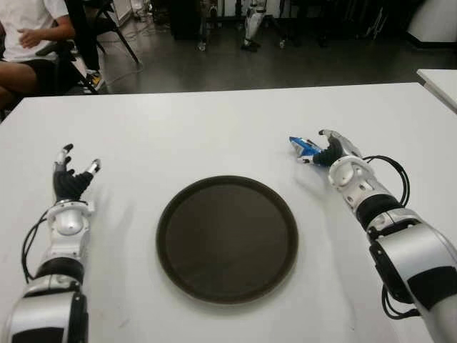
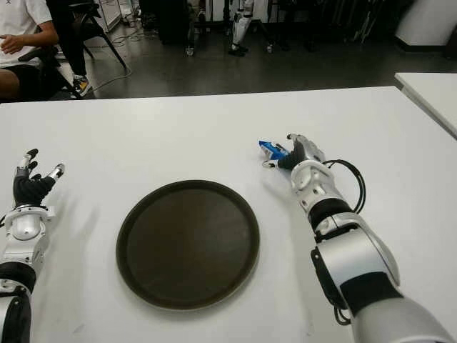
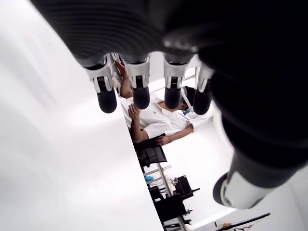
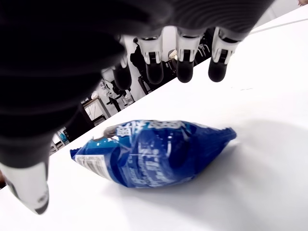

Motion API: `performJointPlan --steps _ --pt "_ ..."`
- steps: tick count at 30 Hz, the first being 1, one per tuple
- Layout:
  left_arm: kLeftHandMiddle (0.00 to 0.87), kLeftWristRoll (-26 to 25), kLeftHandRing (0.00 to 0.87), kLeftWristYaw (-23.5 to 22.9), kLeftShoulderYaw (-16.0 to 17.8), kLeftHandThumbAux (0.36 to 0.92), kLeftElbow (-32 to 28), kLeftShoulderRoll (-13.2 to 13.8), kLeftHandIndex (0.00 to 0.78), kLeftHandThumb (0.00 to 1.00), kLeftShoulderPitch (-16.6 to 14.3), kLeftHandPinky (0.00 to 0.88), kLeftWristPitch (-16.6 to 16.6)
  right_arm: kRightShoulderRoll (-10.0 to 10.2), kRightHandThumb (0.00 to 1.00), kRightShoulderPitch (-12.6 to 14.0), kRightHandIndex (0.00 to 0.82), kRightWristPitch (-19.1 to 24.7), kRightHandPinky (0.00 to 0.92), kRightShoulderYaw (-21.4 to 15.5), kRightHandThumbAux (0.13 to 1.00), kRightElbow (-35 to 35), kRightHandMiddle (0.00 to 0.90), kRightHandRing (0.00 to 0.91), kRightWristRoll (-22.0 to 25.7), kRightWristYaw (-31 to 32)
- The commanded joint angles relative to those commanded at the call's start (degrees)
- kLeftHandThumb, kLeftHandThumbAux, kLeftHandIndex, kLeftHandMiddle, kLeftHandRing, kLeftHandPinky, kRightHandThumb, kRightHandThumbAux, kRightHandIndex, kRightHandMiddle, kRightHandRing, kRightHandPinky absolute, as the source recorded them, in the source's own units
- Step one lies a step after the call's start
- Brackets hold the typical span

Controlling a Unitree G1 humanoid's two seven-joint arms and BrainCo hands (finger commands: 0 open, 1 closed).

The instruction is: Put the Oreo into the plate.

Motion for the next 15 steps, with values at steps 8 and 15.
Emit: performJointPlan --steps 8,15 --pt "0.0 -0.2 0.0 0.0 0.2 0.725 0.4 0.1 0.0 0.0 -0.4 0.0 0.2 0.1 0.0 -0.4 0.0 0.3 0.0 0.3 0.65 -0.3 0.0 0.0 -0.1 0.2" --pt "0.0 0.4 0.0 0.3 -0.4 0.709 0.1 0.0 0.0 0.0 -0.3 0.0 0.0 0.0 0.0 -0.6 0.0 0.2 0.0 0.5 0.663 -0.1 0.0 0.0 -0.3 0.5"
